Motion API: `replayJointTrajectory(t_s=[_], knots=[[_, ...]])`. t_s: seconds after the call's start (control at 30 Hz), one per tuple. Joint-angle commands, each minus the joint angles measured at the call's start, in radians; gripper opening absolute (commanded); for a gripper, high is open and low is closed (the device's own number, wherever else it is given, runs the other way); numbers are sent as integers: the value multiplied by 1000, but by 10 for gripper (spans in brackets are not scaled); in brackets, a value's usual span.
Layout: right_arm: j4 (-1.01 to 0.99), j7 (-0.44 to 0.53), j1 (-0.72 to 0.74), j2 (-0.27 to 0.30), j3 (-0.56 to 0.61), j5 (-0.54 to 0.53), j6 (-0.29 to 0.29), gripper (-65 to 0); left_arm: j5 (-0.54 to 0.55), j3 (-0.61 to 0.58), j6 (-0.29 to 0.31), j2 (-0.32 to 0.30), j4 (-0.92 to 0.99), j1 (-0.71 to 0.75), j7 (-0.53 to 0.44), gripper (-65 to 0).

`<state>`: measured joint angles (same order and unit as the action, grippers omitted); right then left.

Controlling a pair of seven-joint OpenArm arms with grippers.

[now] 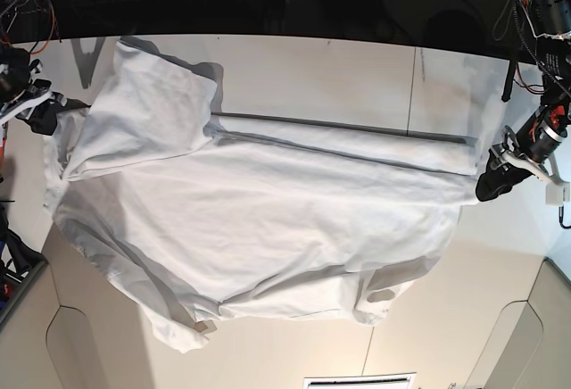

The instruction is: Layout the t-shirt on the table in an organized manner, then fold the t-shirt properly

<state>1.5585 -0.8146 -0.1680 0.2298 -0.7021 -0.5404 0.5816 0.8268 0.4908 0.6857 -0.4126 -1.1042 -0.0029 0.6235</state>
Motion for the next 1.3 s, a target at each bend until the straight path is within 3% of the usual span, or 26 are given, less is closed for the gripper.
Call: replayJointTrajectory(t_s=[0.0,0.1,0.23,0.33,0.4,0.57,0.67,0.87,1.1,1.27], knots=[[-22,27,29,35,8,-16,4,-650,21,5,12,-19,-14,-13,-22,-350],[-145,44,90,76,56,-2,10,-650,21,5,12,-19,-14,-11,-21,-350],[-292,134,194,106,124,147,2,-650,23,5,12,-19,-14,-11,-22,-350],[-389,210,269,108,154,262,-39,-650,27,5,12,-19,-14,-11,-22,-350],[-433,230,311,108,166,282,-76,-650,29,5,12,-19,-14,-11,-22,-350],[-417,230,348,105,167,154,-59,-650,27,5,12,-19,-14,-11,-22,-350],[-359,164,347,105,167,100,-51,-650,21,5,12,-19,-14,-11,-22,-350],[-188,6,324,105,141,48,-51,-650,21,5,12,-19,-14,-11,-21,-350],[47,-47,186,99,20,9,-55,-650,21,5,12,-19,-14,-11,-21,-350],[163,-158,45,44,-87,-207,-34,-650,21,5,12,-19,-14,-11,-21,-350]])
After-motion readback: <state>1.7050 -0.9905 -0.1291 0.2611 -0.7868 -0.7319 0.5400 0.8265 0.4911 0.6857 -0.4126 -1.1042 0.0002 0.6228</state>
